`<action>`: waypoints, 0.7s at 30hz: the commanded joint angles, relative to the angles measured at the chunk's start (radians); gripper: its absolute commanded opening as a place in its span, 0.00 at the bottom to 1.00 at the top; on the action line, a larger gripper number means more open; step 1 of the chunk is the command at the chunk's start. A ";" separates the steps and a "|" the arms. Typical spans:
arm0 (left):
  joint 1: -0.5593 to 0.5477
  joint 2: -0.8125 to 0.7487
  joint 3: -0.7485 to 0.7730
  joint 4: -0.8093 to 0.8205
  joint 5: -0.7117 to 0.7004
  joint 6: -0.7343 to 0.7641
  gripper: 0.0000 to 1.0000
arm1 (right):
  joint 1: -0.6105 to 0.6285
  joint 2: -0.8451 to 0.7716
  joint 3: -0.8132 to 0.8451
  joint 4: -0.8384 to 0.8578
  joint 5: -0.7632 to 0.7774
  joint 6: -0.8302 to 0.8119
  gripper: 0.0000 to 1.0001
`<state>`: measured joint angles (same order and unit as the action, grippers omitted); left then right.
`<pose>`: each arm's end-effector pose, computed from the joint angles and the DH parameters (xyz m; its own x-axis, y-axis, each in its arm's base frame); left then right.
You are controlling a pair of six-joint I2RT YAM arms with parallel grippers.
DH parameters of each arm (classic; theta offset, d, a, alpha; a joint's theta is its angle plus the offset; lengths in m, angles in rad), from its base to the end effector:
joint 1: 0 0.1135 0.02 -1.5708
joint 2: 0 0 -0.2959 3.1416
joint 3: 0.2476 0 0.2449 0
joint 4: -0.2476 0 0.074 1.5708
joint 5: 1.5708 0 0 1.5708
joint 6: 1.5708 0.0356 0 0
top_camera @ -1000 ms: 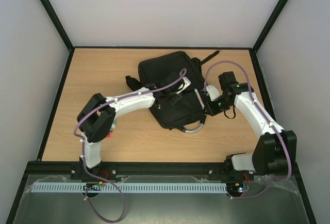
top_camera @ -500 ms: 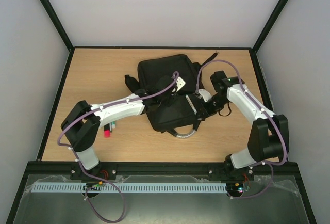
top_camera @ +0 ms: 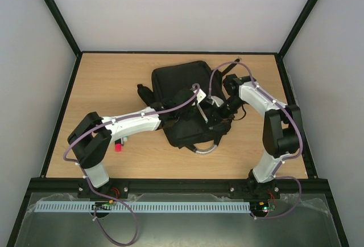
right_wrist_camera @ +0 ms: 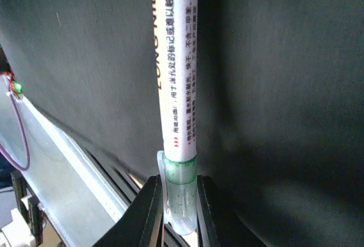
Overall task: Pack the student bag
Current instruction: Place the stationery in the student bag.
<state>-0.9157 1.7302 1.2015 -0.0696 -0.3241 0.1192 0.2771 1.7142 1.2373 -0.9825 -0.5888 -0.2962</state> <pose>0.2474 -0.3034 0.2770 -0.2704 0.5370 -0.7991 0.6280 0.7275 0.2764 0.2950 0.1044 0.2477 -0.8305 -0.4886 -0.2674 -0.5534 0.6696 0.4954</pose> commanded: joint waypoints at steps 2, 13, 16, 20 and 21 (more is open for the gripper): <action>-0.046 -0.057 -0.017 0.077 0.019 -0.011 0.03 | 0.006 0.077 0.110 0.012 -0.095 0.077 0.01; -0.059 -0.057 -0.050 0.084 -0.015 -0.013 0.04 | 0.008 0.074 0.090 0.119 -0.171 0.124 0.37; -0.059 -0.074 -0.065 0.083 -0.022 -0.010 0.05 | 0.006 0.000 0.051 0.111 -0.121 0.102 0.46; -0.060 -0.114 -0.101 0.082 -0.014 -0.012 0.06 | 0.004 -0.123 0.003 0.098 -0.036 0.057 0.48; -0.059 -0.127 -0.117 0.088 -0.011 -0.016 0.06 | 0.003 -0.150 -0.004 0.099 -0.010 0.043 0.48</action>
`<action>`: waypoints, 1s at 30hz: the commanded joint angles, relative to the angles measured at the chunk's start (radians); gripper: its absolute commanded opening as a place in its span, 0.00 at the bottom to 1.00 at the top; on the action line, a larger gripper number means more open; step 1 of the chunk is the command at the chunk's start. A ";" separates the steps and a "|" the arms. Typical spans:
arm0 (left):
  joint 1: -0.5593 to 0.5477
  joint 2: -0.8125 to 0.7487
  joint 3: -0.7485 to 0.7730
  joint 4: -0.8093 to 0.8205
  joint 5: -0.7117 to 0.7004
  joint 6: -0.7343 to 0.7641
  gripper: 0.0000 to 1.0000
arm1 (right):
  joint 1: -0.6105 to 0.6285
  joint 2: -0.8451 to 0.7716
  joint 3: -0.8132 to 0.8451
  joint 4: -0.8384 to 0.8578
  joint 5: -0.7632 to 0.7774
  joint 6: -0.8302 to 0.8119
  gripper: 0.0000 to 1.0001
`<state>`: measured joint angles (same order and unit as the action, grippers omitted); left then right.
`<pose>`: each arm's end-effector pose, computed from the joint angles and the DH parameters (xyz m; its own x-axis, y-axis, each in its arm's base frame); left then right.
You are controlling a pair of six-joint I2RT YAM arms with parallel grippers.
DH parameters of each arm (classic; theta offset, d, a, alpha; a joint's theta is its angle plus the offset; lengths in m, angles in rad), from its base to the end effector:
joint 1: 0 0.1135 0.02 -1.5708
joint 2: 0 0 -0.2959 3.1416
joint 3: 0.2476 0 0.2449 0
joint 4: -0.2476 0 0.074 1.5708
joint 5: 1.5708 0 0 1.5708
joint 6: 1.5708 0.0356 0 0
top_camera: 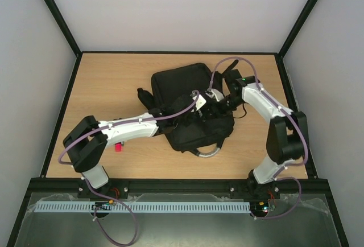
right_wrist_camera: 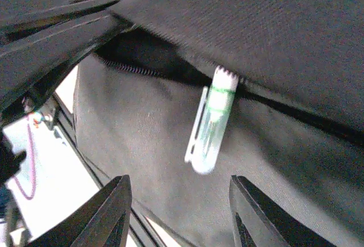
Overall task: Pack the student bag
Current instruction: Place the stationery in the student bag.
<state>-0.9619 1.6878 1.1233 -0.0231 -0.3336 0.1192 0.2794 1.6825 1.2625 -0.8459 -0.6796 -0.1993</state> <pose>0.2251 -0.3024 0.2714 -0.2412 0.5424 -0.8048 0.6525 0.7045 0.2792 0.3060 0.1111 0.2685 -0.8204 -0.3956 -0.4129 -0.5695 0.6298 0.5282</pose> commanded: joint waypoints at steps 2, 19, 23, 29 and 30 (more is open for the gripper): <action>-0.013 -0.114 -0.070 0.061 0.012 -0.020 0.06 | 0.000 -0.176 -0.044 -0.024 0.128 -0.091 0.48; -0.039 -0.326 -0.301 0.157 0.057 -0.216 0.33 | 0.071 -0.293 -0.182 0.340 0.411 -0.429 0.49; -0.059 -0.370 -0.350 0.160 0.035 -0.287 0.38 | 0.106 -0.282 -0.221 0.416 0.497 -0.480 0.51; -0.075 -0.427 -0.422 0.205 0.070 -0.389 0.40 | 0.180 -0.258 -0.304 0.559 0.657 -0.550 0.54; -0.078 -0.432 -0.428 0.206 0.069 -0.395 0.40 | 0.194 -0.250 -0.313 0.580 0.681 -0.556 0.54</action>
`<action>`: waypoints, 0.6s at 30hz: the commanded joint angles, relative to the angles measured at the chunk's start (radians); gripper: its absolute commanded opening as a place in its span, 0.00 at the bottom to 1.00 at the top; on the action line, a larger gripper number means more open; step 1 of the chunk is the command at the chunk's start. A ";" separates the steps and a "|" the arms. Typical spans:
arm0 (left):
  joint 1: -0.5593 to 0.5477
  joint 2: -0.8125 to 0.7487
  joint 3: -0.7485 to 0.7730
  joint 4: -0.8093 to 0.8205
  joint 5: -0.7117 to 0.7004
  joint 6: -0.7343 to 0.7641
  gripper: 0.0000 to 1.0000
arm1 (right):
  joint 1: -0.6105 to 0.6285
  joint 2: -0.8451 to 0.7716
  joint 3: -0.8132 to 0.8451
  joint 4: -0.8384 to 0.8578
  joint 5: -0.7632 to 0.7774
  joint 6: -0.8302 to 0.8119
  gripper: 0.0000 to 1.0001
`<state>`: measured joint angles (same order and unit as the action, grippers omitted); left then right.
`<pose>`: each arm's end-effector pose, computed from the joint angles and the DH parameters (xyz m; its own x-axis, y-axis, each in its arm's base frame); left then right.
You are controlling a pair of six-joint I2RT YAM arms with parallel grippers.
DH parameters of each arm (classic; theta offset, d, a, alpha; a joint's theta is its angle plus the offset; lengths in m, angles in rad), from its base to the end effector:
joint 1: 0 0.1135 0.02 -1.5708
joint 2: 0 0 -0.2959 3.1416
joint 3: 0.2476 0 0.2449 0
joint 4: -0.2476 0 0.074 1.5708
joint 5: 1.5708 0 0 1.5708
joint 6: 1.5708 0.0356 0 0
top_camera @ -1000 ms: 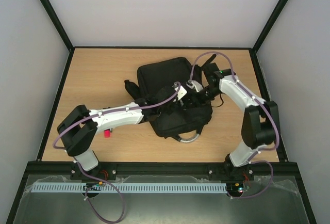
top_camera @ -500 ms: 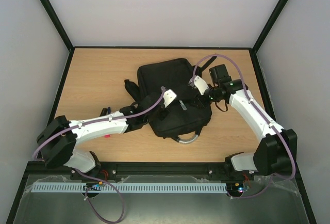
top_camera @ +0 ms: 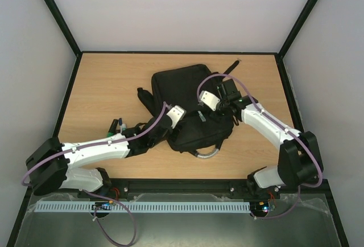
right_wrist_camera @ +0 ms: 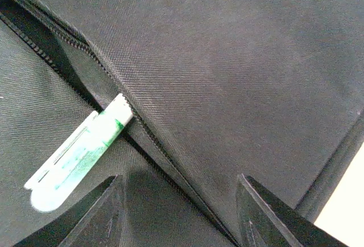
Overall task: Pack the student bag
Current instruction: Place the stationery in the student bag.
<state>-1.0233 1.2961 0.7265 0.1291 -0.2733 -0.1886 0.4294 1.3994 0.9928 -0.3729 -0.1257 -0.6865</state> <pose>0.1487 -0.2255 0.2746 -0.3483 0.2246 -0.9101 0.6411 0.7654 -0.0565 0.2610 0.1244 0.2894 -0.1812 -0.7746 -0.6060 -0.7873 0.4835 -0.3827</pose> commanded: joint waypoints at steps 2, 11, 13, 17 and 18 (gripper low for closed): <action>-0.021 -0.045 -0.034 0.052 -0.001 -0.091 0.40 | 0.070 0.043 -0.066 0.164 0.180 -0.075 0.53; -0.026 -0.060 -0.060 0.081 -0.019 -0.108 0.41 | 0.140 0.005 -0.160 0.426 0.284 -0.047 0.39; -0.026 -0.058 -0.073 0.098 -0.020 -0.118 0.41 | 0.140 0.001 -0.173 0.465 0.274 -0.047 0.33; -0.029 -0.052 -0.090 0.111 -0.015 -0.135 0.42 | 0.140 0.007 -0.175 0.495 0.255 -0.034 0.31; -0.031 -0.053 -0.094 0.114 -0.015 -0.139 0.42 | 0.140 0.009 -0.174 0.492 0.247 -0.034 0.31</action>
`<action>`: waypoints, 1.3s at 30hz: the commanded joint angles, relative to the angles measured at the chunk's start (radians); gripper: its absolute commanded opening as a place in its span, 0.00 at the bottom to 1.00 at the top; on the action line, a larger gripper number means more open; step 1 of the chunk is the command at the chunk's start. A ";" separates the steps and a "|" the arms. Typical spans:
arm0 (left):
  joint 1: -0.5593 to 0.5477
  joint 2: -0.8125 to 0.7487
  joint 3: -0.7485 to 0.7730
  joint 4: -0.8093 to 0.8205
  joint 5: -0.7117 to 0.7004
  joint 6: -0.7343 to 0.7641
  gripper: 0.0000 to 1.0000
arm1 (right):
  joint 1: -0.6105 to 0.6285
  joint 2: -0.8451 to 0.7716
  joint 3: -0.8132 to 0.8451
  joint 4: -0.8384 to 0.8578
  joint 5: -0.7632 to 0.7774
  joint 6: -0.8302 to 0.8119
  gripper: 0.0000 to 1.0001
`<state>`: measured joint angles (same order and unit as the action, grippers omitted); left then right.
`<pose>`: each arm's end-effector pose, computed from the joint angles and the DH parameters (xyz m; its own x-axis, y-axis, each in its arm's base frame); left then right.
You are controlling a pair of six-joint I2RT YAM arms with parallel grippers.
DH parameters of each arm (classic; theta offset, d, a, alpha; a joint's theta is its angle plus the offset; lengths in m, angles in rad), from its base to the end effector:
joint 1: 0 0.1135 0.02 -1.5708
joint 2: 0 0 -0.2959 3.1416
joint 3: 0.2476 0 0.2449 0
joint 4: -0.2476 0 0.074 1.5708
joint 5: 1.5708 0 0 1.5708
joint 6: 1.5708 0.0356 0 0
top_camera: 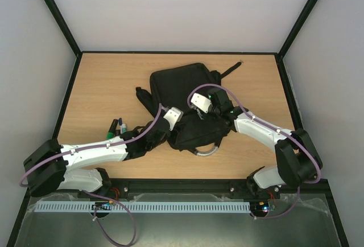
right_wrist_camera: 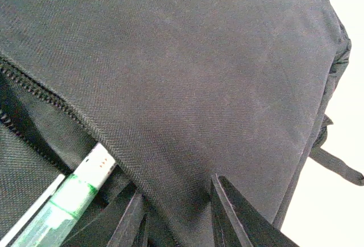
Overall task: Pack the student bag
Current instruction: Place the stationery in the student bag.
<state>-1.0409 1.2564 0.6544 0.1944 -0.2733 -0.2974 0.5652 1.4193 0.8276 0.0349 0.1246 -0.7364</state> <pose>0.1385 -0.2174 0.2670 -0.3983 0.1218 -0.9091 0.6159 0.7700 -0.1667 0.2546 0.1562 0.2656 -0.0336 -0.8104 -0.5849 -0.6274 0.4726 -0.6188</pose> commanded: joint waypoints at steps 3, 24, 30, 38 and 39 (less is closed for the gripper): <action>-0.019 -0.018 -0.034 0.054 -0.018 -0.039 0.42 | 0.005 0.006 -0.002 0.053 -0.033 -0.012 0.33; -0.018 0.052 -0.030 -0.054 -0.219 -0.241 0.48 | 0.010 -0.002 -0.029 0.098 0.008 0.028 0.01; -0.012 0.135 -0.044 -0.106 -0.263 -0.461 0.54 | 0.010 -0.116 -0.022 -0.090 -0.040 0.132 0.01; 0.041 0.261 0.011 0.020 -0.240 -0.409 0.59 | 0.037 -0.230 -0.021 -0.292 -0.123 0.278 0.01; 0.060 0.286 0.039 0.036 -0.227 -0.380 0.59 | 0.040 -0.216 -0.011 -0.318 -0.124 0.297 0.01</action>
<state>-1.0363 1.4612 0.6289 0.1738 -0.4911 -0.7246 0.5777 1.2308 0.7830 -0.1387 0.0814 -0.5503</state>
